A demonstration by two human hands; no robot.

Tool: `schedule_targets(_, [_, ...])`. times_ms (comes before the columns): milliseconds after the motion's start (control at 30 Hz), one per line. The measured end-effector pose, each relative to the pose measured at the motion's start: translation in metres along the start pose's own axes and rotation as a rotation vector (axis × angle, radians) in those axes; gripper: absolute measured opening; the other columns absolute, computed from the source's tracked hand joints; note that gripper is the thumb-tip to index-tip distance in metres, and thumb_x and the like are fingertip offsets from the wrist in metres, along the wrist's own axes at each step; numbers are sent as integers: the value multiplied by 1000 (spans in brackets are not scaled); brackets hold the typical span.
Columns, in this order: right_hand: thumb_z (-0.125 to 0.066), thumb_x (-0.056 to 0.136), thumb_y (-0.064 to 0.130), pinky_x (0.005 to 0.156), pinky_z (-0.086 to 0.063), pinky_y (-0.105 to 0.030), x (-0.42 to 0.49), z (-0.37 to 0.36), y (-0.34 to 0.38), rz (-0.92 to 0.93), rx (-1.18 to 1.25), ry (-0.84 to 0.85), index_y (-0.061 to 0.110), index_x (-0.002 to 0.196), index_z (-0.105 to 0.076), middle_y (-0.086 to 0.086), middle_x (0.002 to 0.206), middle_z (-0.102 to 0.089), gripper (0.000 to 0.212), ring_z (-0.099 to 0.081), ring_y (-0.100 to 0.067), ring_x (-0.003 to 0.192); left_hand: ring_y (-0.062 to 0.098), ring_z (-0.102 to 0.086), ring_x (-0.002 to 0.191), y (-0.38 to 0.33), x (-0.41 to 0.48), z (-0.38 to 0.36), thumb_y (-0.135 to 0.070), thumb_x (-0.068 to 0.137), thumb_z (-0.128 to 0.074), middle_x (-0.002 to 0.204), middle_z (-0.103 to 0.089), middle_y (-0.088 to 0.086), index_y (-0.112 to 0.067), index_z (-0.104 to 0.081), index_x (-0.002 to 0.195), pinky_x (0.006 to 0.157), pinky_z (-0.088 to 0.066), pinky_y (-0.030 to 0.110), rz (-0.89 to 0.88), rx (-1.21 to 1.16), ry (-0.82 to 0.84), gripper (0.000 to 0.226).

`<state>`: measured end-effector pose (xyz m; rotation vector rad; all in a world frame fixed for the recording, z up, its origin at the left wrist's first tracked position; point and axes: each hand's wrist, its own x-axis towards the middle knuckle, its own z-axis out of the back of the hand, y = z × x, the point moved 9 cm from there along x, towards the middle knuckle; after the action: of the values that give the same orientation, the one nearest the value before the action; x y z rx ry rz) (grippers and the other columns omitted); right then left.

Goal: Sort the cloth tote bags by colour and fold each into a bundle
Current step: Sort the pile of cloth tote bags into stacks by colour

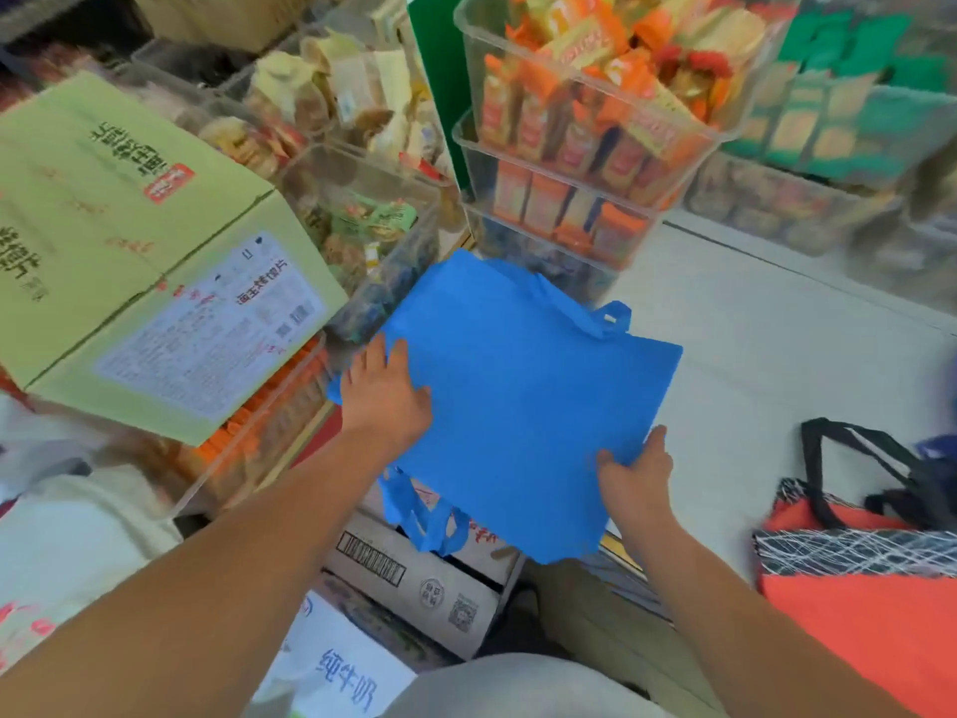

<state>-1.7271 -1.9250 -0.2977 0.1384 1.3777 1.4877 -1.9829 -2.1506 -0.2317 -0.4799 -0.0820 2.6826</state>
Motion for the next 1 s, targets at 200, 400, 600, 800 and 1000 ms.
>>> schedule_targets(200, [-61, 101, 25, 113, -42, -46, -7, -30, -7, -117, 9, 285, 21, 149, -45, 5, 141, -51, 51, -51, -21, 133, 31, -20, 152, -38, -37, -52, -34, 100, -56, 166, -20, 11, -14, -30, 157, 121, -27, 44, -146, -240, 150, 66])
schedule_targets(400, [-57, 100, 27, 96, -53, -37, -13, 62, -22, 11, -210, 99, 19, 131, -63, 1, 123, -66, 32, -64, -18, 108, 26, -43, 138, -166, -80, -78, -25, 101, -54, 151, -45, 7, -11, -44, 148, 113, -37, 39, -393, -432, 161, 50])
schedule_targets(600, [-59, 99, 20, 89, -46, -10, -27, 181, -71, 38, -281, -33, 14, 124, -68, 4, 115, -70, 27, -64, -9, 104, 19, -53, 128, -298, -158, -125, -29, 101, -54, 143, -54, 1, -18, -51, 143, 108, -41, 34, -627, -446, 307, 44])
schedule_targets(800, [-63, 95, 29, 104, -43, -39, -68, 363, -186, -116, -369, -373, 7, 133, -62, -17, 129, -62, 44, -57, -30, 117, 29, -64, 106, -361, -251, -206, -53, 95, -48, 113, -68, 5, -22, -41, 140, 86, -54, 42, -592, -262, 504, 55])
schedule_targets(1000, [-57, 94, 59, 122, -23, -48, -68, 467, -264, -323, -569, -317, 24, 157, -32, -22, 159, -30, 77, -26, -38, 148, 27, -56, 126, -366, -288, -264, -64, 89, -53, 146, -51, 7, -24, -2, 160, 99, -49, 38, -351, -342, 501, 96])
